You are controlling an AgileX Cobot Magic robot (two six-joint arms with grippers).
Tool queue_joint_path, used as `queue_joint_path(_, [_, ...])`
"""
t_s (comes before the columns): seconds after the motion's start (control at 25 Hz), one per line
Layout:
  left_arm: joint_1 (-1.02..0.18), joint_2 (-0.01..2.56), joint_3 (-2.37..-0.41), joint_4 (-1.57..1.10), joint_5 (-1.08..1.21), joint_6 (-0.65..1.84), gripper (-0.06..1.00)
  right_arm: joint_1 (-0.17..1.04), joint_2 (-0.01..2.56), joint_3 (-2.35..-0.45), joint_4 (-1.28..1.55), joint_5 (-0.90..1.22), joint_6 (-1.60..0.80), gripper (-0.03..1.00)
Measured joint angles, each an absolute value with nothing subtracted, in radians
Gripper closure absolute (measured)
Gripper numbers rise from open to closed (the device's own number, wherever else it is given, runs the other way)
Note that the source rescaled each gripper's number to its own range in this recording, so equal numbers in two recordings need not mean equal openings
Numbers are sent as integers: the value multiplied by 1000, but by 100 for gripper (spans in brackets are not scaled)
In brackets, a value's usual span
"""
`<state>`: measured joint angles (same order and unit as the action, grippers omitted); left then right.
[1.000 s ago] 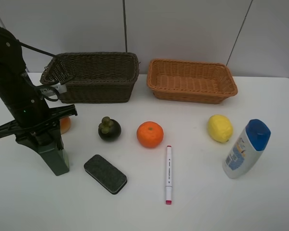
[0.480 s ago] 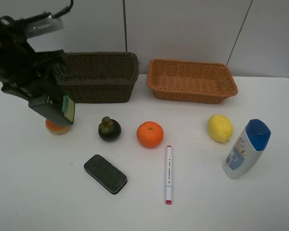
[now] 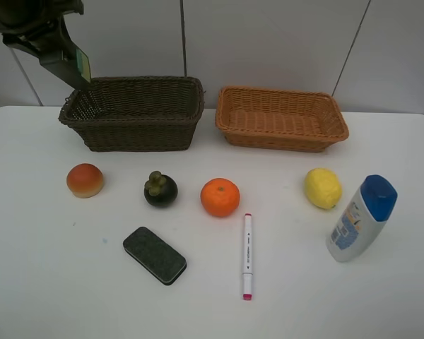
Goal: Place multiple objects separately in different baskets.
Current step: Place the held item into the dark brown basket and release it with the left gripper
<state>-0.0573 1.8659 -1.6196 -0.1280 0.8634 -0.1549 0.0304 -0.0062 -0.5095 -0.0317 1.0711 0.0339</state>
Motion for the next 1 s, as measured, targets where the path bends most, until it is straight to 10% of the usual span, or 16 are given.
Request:
queue_joint_path(0.44, [-28,2129,-1656,-124,629,-142,93,30,-6,-510,-32,1071,34,-3])
queue_joint_path(0.68, [-28,2137,-1663,-134,607,-126,13,30,-6,-510,-32,1071,34,-3])
queue_joint_path(1.0, [-28,2135,-1861,-209,985,-136,2,30,-6,-510,-32,1071,34,-3])
